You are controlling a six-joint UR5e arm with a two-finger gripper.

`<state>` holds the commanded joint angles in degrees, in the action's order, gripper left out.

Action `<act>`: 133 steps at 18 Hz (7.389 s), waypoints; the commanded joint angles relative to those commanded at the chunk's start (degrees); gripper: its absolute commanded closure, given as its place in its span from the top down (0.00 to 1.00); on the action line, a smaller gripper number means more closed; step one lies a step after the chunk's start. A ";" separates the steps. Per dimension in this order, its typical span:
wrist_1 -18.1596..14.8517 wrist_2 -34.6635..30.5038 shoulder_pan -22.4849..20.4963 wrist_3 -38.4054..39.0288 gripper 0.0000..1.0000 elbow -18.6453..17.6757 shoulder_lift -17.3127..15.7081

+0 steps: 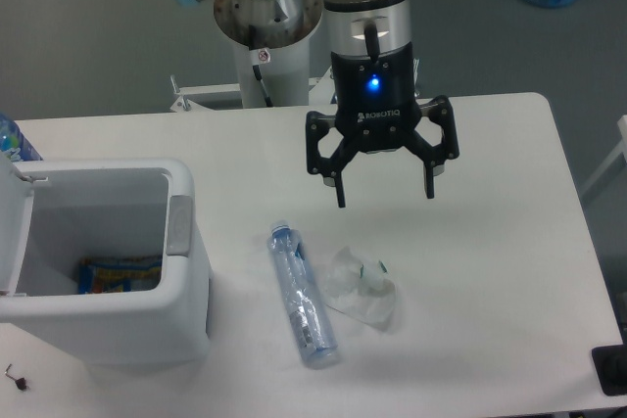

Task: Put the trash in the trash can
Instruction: 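Move the open gripper over the crumpled clear plastic wrap and lower, then close the gripper on the clear plastic wrap and lift it, then carry the wrap over the white bin and open the gripper, then move the open gripper to the clear water bottle and lower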

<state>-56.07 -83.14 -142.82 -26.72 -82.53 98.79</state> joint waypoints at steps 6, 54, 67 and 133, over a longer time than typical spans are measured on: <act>0.09 -2.55 -0.09 -0.62 1.00 -0.35 0.35; 1.49 -6.15 -0.79 10.19 0.32 -12.66 17.49; 1.15 -6.07 -2.02 9.23 0.00 -10.64 16.70; 6.42 15.12 0.35 23.03 1.00 -1.76 9.74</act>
<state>-49.66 -68.02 -142.47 -3.69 -84.29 108.53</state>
